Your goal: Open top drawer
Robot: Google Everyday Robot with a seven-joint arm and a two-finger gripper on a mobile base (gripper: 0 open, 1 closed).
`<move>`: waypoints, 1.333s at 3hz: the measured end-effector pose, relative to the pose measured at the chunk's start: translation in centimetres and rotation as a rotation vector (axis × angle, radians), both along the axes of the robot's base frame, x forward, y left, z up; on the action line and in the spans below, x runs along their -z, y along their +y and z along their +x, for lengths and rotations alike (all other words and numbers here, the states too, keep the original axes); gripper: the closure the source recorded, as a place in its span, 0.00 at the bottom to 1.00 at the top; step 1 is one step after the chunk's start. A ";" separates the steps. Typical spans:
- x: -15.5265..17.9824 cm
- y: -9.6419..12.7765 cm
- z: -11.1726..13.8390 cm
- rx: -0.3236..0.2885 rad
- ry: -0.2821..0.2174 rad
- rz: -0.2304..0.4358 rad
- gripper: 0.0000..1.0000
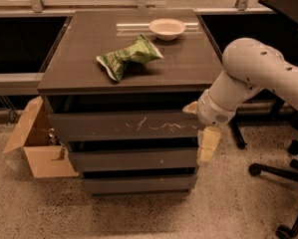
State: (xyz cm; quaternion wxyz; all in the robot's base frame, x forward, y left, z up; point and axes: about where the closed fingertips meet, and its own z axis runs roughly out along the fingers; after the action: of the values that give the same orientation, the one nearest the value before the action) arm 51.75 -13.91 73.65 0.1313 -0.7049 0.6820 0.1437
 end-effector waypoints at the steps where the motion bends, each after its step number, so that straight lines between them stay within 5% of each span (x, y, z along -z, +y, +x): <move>1: 0.7 -0.5 1.2 -0.034 -0.005 -0.015 0.00; 4: 4.4 -2.7 6.6 -0.105 -0.049 -0.065 0.00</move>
Offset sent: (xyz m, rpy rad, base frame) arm 0.0571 -0.0297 -0.0200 -0.0426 -0.0576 0.1213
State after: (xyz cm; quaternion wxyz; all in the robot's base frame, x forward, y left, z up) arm 58.33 -16.62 69.25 0.1175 -0.7470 0.6449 0.1110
